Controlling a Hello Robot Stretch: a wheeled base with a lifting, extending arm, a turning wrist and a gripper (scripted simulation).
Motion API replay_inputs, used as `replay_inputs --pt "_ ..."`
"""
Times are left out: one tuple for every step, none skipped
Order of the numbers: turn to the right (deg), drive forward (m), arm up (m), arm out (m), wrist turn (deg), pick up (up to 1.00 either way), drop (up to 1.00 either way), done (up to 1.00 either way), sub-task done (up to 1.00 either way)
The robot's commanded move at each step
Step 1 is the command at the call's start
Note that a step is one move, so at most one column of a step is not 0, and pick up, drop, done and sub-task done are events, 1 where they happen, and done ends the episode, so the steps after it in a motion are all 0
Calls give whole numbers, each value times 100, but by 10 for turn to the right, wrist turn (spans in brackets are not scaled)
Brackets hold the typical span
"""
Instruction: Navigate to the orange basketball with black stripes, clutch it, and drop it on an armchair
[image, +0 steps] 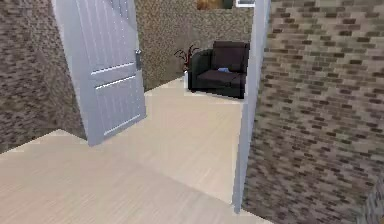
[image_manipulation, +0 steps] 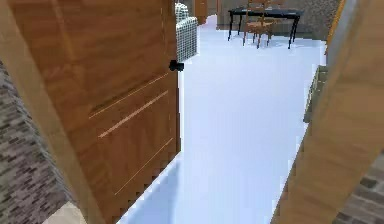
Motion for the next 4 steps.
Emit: replay_inputs --pt "-450 0 0 0 0 0 0 0 0" --pt "-60 0 0 0 0 0 0 0 0" --pt "0 10 0 0 0 0 0 0 0" --pt "450 0 0 0 0 0 0 0 0"
